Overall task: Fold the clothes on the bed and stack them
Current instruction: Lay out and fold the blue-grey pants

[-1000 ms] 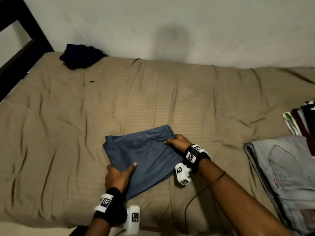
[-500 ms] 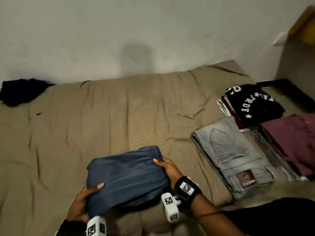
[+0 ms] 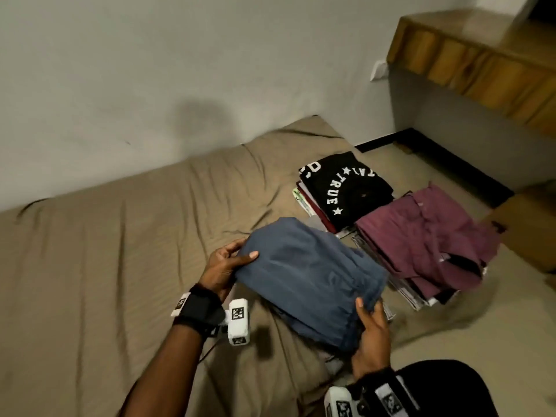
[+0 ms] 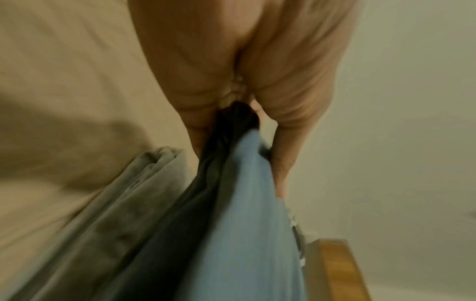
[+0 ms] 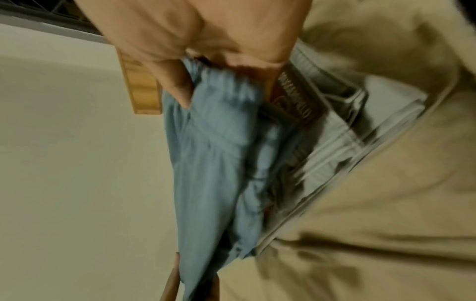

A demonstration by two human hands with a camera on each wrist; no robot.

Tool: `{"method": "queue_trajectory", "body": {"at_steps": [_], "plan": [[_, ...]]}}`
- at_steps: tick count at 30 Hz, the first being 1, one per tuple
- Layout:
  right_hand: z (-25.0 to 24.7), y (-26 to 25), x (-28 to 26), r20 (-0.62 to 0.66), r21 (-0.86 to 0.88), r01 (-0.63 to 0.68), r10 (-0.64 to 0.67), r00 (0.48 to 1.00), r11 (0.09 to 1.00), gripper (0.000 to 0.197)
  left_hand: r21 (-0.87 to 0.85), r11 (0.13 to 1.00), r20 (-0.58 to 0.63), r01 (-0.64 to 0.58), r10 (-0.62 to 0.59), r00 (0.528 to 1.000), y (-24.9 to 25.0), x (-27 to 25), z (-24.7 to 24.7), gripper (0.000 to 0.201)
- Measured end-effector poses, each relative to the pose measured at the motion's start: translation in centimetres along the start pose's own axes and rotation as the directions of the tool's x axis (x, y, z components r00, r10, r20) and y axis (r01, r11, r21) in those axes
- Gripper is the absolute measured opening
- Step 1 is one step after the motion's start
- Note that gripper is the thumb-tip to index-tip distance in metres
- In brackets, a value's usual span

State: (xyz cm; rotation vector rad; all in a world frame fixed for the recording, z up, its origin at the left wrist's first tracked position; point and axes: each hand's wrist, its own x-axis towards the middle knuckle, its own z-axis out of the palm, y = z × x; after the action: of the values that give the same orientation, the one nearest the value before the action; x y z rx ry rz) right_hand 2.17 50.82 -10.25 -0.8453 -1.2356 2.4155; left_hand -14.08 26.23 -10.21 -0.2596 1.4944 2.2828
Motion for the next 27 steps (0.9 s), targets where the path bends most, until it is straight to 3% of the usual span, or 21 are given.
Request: {"method": "queue_trajectory", "body": {"at_steps": [4,5,7,9,12,14,16,18,20,22,24,27], "plan": [[-4.5,4.6,4.1,-0.243,-0.102,-0.103,0.075,0.967,0.989,0.091,0.284,0.952,-0.199,0.113,-0.057,0.978,-4.3,6.0,0.7,0.064],[-5.1,5.4,4.6,-0.281,-0.090,-0.136,0.106,0.954,0.987,0.089,0.402,0.907,-0.223,0.128,-0.039,0.974,-5.3,6.7,0.6,0.063],[-4.6,4.8,4.3,-0.298,-0.053,-0.178,0.155,0.942,0.983,0.056,0.602,0.791,-0.212,0.110,0.026,0.977,-6.1,7.8,0.3,0.049],[-4.8,5.1,4.7,-0.278,-0.069,-0.171,0.145,0.949,0.983,0.026,0.681,0.728,-0.162,0.080,0.043,0.986,-5.4,8.5,0.9,0.034],[-5.5,5.7,4.7,-0.272,-0.125,-0.139,0.101,0.957,0.982,0.039,0.647,0.761,-0.091,0.050,0.012,0.996,-4.7,9.2,1.2,0.028],[-5.8,6.3,4.6,-0.302,-0.225,-0.120,0.048,0.952,0.967,0.042,0.645,0.761,-0.149,0.065,0.042,0.988,-5.1,9.0,1.2,0.027],[-6.3,7.2,4.4,-0.341,-0.386,-0.101,-0.039,0.939,0.917,0.037,0.728,0.680,-0.205,0.082,0.101,0.974,-5.5,8.2,1.5,0.029],[-6.1,7.1,4.0,-0.374,-0.509,-0.073,-0.144,0.916,0.857,0.049,0.819,0.568,-0.215,0.081,0.173,0.961,-5.7,7.1,1.9,0.043],[-5.2,6.2,3.6,-0.334,-0.653,0.002,-0.290,0.897,0.758,0.083,0.841,0.537,-0.232,0.064,0.251,0.940,-5.3,5.0,2.0,0.061],[-3.6,5.3,2.5,-0.214,-0.848,0.065,-0.451,0.866,0.526,0.098,0.819,0.574,-0.235,0.022,0.300,0.925,-5.2,0.8,1.4,0.056],[-1.9,4.3,1.0,-0.036,-0.933,0.179,-0.575,0.817,0.312,0.090,0.786,0.618,-0.229,-0.011,0.307,0.924,-5.7,-5.1,-0.3,0.040],[1.5,5.0,-2.0,0.247,-0.914,0.384,-0.569,0.784,0.132,0.071,0.769,0.639,-0.281,0.033,0.291,0.915,-6.6,-15.2,-5.6,0.032]]}}
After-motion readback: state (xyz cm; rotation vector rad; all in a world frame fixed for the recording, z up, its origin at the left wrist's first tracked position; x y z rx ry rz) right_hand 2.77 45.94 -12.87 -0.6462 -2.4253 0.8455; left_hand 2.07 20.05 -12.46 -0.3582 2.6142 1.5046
